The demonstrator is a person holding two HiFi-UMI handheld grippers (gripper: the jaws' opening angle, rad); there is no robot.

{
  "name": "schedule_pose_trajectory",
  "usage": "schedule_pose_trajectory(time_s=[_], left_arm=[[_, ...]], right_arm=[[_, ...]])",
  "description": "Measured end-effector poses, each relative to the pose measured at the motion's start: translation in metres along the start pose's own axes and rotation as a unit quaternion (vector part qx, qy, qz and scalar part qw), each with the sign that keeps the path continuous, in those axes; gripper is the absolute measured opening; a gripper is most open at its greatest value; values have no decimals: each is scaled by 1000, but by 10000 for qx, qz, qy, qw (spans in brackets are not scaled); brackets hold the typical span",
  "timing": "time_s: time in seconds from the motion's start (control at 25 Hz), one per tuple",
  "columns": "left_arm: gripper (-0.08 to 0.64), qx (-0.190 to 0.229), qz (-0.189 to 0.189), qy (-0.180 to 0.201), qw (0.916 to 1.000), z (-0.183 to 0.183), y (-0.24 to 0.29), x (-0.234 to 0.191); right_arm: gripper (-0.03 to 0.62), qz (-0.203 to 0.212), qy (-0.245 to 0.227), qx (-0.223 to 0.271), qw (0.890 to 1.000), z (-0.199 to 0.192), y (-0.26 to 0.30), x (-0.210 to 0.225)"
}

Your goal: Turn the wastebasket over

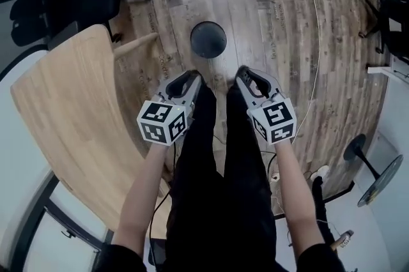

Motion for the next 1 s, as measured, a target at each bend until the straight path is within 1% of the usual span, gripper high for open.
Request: schedule_pose_trajectory(time_s=[0.04, 0.12, 0.28, 0.44, 0.56, 0.72, 0.84, 1.0], left_arm=[[110, -17, 47, -46, 10000, -5, 8, -6], [120, -58, 180, -195, 9996, -16, 25, -21], [171, -95, 426, -531, 9976, -41, 59, -50], [197, -91, 645, -690, 9955, -60, 98, -70], [217, -130, 760, -760, 9941, -74, 121, -83], [251, -152, 760, -719, 9944, -92, 150, -103], [272, -110, 697, -835, 9940, -103, 167, -124], [290, -167, 712, -990, 9924, -115, 190, -154]], right_arm=[[113, 52, 10, -29, 10000, -7, 8, 4], [118, 140, 15, -92, 9999, -21, 25, 13], [135, 298, 76, -164, 9994, -52, 57, 29], [169, 387, 154, -250, 9988, -83, 85, 52], [184, 565, 262, -272, 9977, -107, 107, 64], [192, 828, 343, -293, 9955, -138, 137, 74], [210, 920, 335, -438, 9942, -155, 160, 81], [222, 1072, 607, -493, 9912, -169, 194, 96]])
Point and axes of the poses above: the fingertips, and each gripper's own axes: y forward along the fingers, x to its right, z out of its top, the point moved 8 cm from there along -y, backward along the fingers, and after that the axes turned 11 degrees about -y, right-handed, at the moved point
